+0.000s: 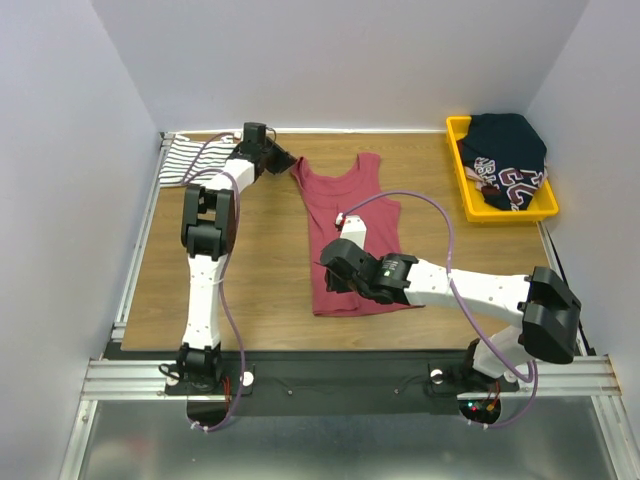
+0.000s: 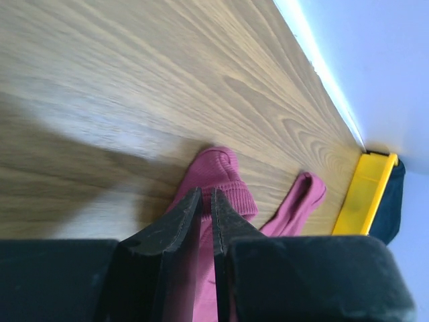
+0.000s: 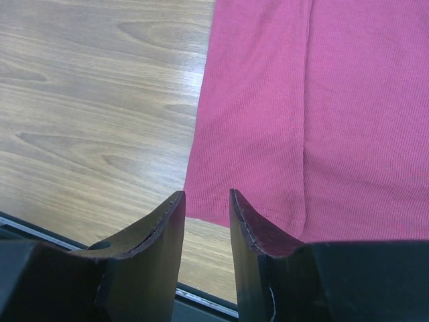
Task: Fold and stack the tank tops
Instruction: Fold the tank top
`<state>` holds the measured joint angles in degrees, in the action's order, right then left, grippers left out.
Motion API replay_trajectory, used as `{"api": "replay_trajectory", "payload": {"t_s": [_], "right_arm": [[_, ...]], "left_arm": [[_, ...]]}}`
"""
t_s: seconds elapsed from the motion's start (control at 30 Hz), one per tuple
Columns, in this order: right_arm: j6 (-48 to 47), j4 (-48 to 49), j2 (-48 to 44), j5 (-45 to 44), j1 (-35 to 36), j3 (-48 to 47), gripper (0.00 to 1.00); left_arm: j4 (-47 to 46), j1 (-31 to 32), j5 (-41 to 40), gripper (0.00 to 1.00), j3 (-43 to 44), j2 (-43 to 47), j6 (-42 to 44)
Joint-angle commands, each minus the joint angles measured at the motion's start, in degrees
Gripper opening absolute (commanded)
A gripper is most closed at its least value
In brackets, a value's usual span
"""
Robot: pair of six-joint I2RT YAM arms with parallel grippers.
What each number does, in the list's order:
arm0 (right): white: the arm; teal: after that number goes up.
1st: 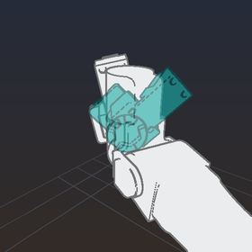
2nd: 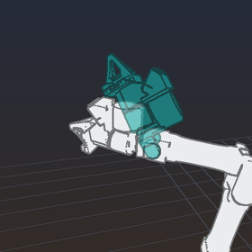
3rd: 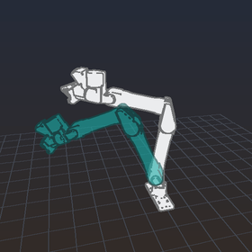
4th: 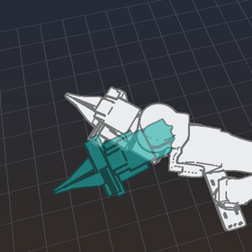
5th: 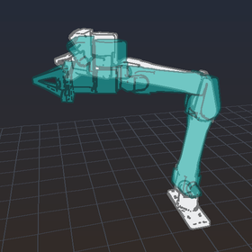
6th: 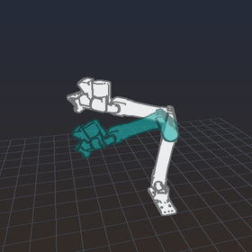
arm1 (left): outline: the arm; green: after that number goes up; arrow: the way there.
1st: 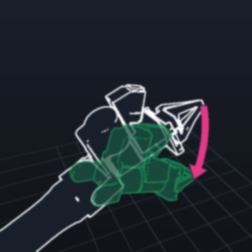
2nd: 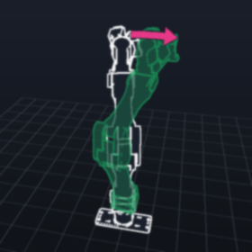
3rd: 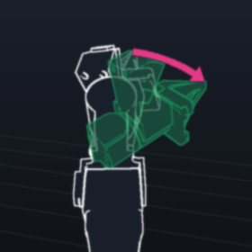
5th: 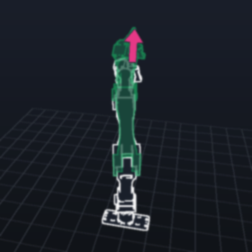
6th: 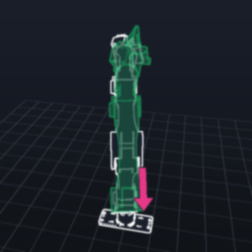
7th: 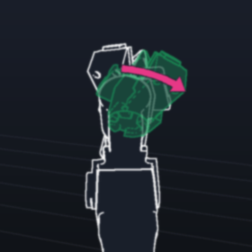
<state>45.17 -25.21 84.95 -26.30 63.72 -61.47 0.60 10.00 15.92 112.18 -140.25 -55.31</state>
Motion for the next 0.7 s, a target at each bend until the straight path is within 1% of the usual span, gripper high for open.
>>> {"api": "replay_trajectory", "payload": {"t_s": [0.0,0.13,0.33,0.47,0.6,0.67], "right_arm": [[-0.4,2.4,0.0,-0.9,-0.4,-0.8,0.38],[-0.3,2.3,-0.3,-1.0,-0.6,0.0,0.38],[0.2,2.4,-1.2,-1.7,-1.0,1.1,0.38],[0.4,2.4,-1.5,-2.2,-1.1,1.6,0.38],[0.4,2.4,-1.7,-2.6,-1.3,1.7,0.38],[0.4,2.4,-1.8,-3.0,-1.5,1.7,0.38]], "left_arm": [[-3.7,0.9,2.5,0.23,3.7,-1.0,-0.5],[-5.3,2.0,4.5,0.23,4.9,-2.8,-2.0],[-8.9,2.8,5.6,0.22,4.7,-2.5,-4.4],[-11.1,3.0,5.0,0.22,2.4,-0.7,-6.4],[-15.3,3.0,3.2,0.2,-2.1,2.4,-8.0],[-15.8,3.1,3.1,0.18,-2.3,3.1,-8.1]]}}
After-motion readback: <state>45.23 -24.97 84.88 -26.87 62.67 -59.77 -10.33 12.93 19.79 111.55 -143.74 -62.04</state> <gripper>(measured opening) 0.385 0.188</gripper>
